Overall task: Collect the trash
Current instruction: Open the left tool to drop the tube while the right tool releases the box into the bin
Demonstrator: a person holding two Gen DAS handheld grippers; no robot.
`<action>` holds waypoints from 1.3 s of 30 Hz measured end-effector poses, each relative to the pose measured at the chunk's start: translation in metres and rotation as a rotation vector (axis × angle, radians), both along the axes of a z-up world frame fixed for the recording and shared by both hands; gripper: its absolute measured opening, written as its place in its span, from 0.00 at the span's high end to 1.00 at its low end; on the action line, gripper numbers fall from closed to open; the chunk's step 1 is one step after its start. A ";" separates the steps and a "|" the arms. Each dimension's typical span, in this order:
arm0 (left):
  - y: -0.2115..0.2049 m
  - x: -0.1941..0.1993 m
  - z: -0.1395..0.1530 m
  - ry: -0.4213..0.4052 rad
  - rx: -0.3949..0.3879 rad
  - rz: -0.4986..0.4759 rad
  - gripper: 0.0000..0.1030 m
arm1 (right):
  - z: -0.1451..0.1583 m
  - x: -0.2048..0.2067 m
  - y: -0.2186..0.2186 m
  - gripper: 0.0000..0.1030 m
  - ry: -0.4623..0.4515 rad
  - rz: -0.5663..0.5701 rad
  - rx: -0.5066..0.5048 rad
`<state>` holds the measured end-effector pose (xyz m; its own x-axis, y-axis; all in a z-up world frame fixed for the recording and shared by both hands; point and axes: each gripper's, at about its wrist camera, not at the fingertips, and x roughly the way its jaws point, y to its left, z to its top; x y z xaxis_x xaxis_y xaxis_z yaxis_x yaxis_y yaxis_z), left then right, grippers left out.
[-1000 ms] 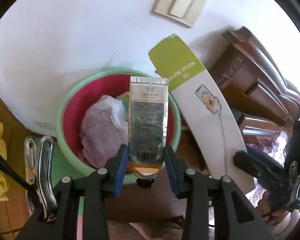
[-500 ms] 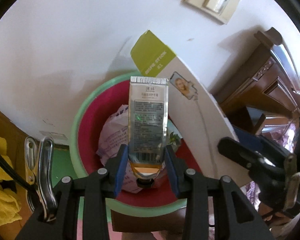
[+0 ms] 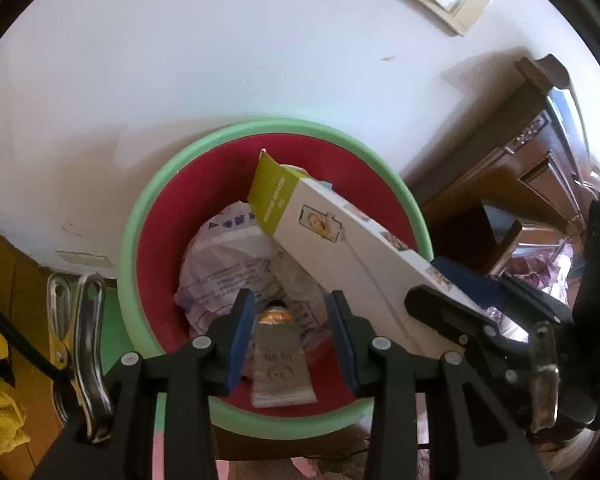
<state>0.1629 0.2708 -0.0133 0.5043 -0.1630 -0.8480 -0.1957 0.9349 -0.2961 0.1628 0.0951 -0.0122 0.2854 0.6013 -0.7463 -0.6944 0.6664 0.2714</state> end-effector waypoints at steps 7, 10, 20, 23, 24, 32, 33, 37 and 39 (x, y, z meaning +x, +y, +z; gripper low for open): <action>0.002 0.000 0.007 -0.015 -0.023 -0.012 0.63 | 0.015 -0.011 -0.009 0.59 -0.006 -0.018 0.000; 0.002 0.002 0.007 -0.015 -0.023 -0.019 0.63 | 0.020 -0.013 -0.013 0.59 0.003 -0.037 0.007; 0.008 -0.001 0.003 -0.002 -0.021 -0.022 0.63 | 0.015 -0.006 -0.010 0.49 0.036 -0.047 0.002; 0.012 -0.001 0.001 0.001 -0.025 -0.013 0.63 | 0.018 -0.003 -0.002 0.65 0.060 -0.018 -0.029; 0.012 -0.001 0.000 0.003 -0.026 -0.011 0.63 | 0.017 -0.001 0.004 0.65 0.051 -0.007 -0.053; 0.018 -0.004 -0.006 0.017 -0.024 0.006 0.63 | 0.000 0.017 0.040 0.65 0.047 0.037 -0.140; 0.019 -0.004 -0.006 0.017 -0.024 0.007 0.63 | -0.002 0.020 0.044 0.65 0.052 0.036 -0.146; 0.022 -0.006 -0.007 0.015 -0.024 0.017 0.63 | -0.018 0.026 0.061 0.78 0.083 0.035 -0.226; 0.021 -0.006 -0.006 0.014 -0.025 0.021 0.63 | -0.032 0.029 0.063 0.78 0.130 0.032 -0.228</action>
